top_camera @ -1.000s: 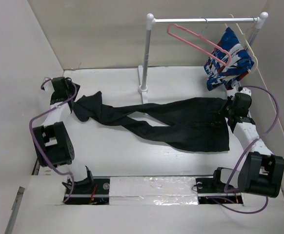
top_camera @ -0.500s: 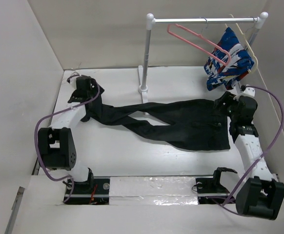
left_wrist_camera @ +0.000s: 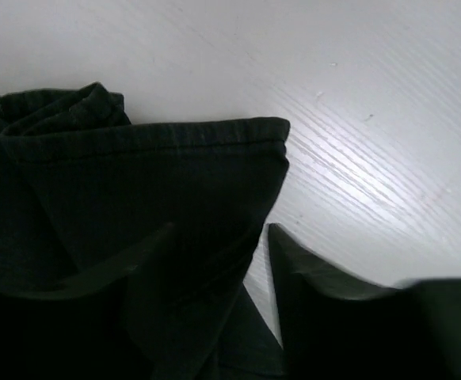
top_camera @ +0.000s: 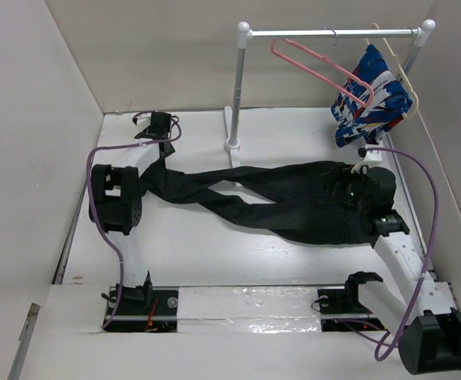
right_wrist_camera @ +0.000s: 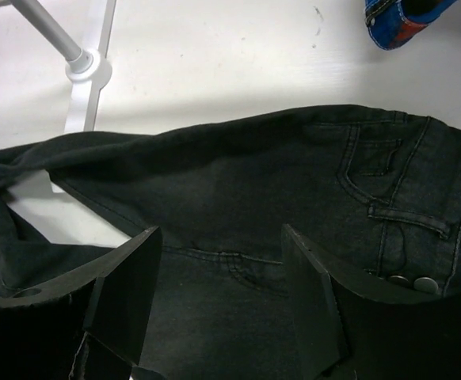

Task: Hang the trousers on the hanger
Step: Flatten out the trousers at the center of the board.

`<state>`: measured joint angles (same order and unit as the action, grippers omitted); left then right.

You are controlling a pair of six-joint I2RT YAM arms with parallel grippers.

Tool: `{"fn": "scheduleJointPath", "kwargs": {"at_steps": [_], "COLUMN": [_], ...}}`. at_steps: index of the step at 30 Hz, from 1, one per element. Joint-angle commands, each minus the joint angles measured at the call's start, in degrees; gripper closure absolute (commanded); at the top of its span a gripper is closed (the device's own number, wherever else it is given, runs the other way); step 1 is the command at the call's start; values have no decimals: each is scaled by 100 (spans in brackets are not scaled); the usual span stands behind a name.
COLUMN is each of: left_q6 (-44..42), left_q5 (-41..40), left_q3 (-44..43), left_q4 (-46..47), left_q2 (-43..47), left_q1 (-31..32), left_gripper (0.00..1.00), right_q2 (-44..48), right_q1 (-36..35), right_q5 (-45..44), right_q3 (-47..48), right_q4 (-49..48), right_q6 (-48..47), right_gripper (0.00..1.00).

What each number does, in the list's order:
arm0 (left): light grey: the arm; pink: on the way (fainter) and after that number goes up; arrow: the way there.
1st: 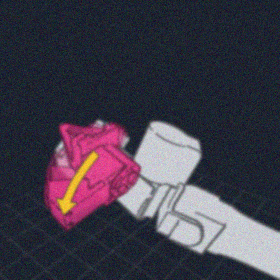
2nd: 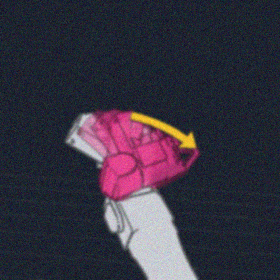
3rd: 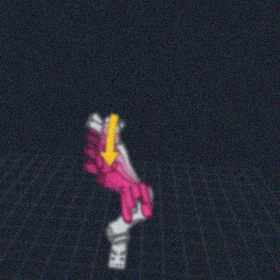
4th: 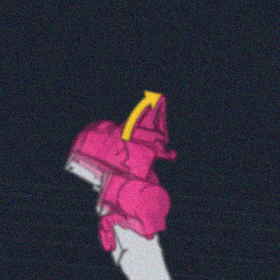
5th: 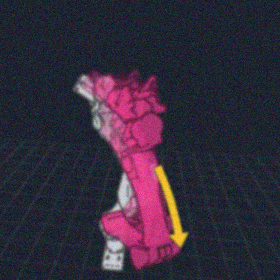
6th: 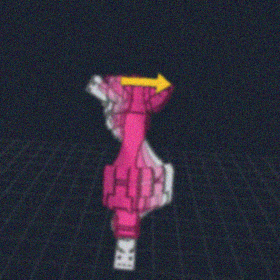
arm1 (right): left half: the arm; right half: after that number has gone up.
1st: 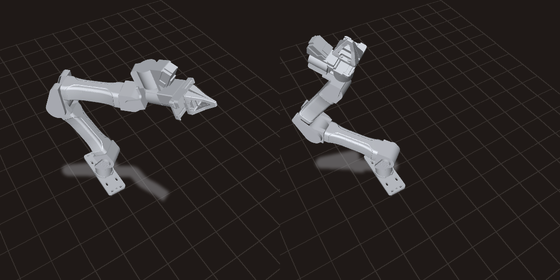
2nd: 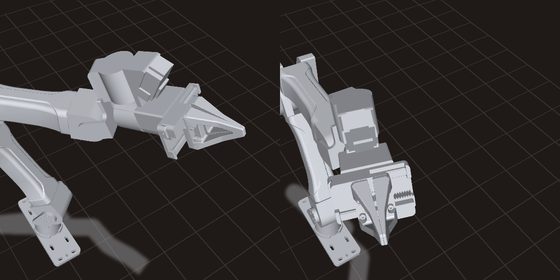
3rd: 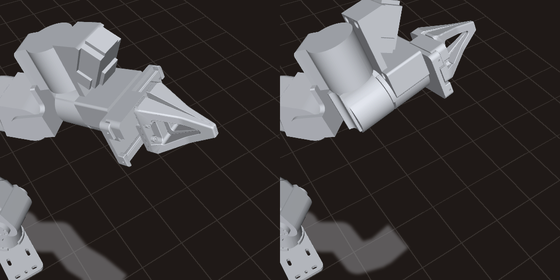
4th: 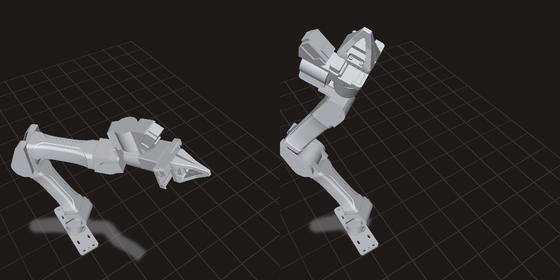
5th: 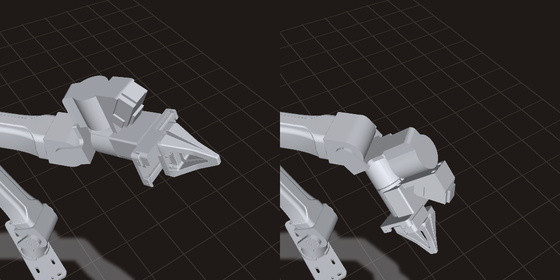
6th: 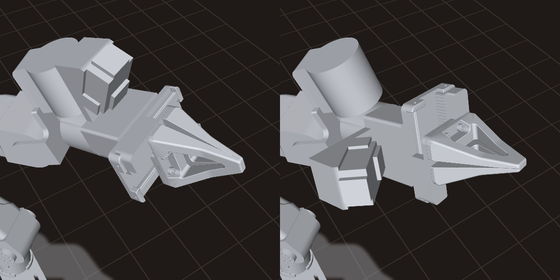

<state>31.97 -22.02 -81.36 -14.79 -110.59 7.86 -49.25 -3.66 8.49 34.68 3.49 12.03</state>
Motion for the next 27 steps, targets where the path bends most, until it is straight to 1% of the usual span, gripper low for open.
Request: {"fn": "scheduleJointPath", "kwargs": {"at_steps": [1, 2, 3, 5, 6, 7, 8, 9, 10, 11, 13, 14, 15, 17, 18, 19, 20, 21, 22, 23, 24, 25, 26, 27], "left_q6": [-208, -156, -121, -103, -77, -33, 2, 90, 151, 204, 380, 459, 529, 548, 478, 390, 372, 459, 521, 634, 644, 636, 635, 705], "left_q5": [-294, -311, -329, -190, 46, 49, 327, 452, 540, 732, 857, 866, 857, 683, 708, 769, 830, 796, 778, 743, 717, 708, 691, 673], "left_q3": [-345, -319, -267, -12, 76, 94, 94, 103, 103, 77, 33, -167, -309, -870, -1038, -1214, -1633, -1837, -1944, -1806, -1604, -1332, -825, -602], "left_q4": [-402, -385, -324, 45, 237, 318, 397, 485, 572, 765, 950, 969, 934, 785, 767, 749, 392, 76, -93, -182, -61, 123, 447, 563], "left_q2": [-182, -148, -69, 361, 710, 905, 1081, 1274, 1642, 1793, 2136, 2155, 2138, 1779, 1586, 1131, 875, 628, 339, 301, 344, 562, 686, 835], "left_q1": [-21, -21, -21, -21, -126, -127, -257, -328, -407, -564, -732, -803, -916, -918, -918, -918, -918, -970, -1023, -1023, -1023, -1023, -1023, -1023], "left_gripper": [61, 97, 100, 100, 100, 100, 100, 100, 100, 100, 100, 100, 100, 100, 100, 100, 85, 77, 69, 49, 38, 30, 22, 22], "right_q2": [30, 39, 56, 48, 4, -31, -84, -137, -276, -356, -488, -593, -629, -725, -822, -866, -927, -1059, -1138, -1235, -1340, -1541, -1648, -1744], "right_q1": [-169, -170, -257, -477, -678, -680, -958, -1135, -1328, -1765, -2251, -2479, -2908, -3262, -3420, -3727, -3886, -4175, -4291, -4414, -4528, -4643, -4896, -5003], "right_q5": [-146, -137, -129, -172, -190, -181, -164, -146, -120, -120, -303, -426, -488, -559, -611, -708, -778, -1092, -1200, -1253, -1288, -1367, -1420, -1473], "right_q3": [48, 31, -22, -57, -66, -66, -66, -49, -31, -5, 13, 4, -13, -75, -92, -84, -49, -5, 30, 100, 249, 311, 381, 513], "right_q4": [-76, -94, -120, -155, -155, -155, -147, -138, -85, -50, -32, -32, -67, -243, -287, -287, -470, -472, -454, -428, -384, -366, -366, -366], "right_q6": [-113, -105, -105, -105, -131, -157, -192, -253, -289, -324, -395, -395, -377, -333, -246, -219, -210, -193, -192, -227, -280, -306, -333, -368], "right_gripper": [33, 33, 34, 37, 47, 57, 69, 90, 98, 100, 100, 100, 100, 100, 95, 88, 75, 52, 43, 37, 34, 33, 33, 33]}}
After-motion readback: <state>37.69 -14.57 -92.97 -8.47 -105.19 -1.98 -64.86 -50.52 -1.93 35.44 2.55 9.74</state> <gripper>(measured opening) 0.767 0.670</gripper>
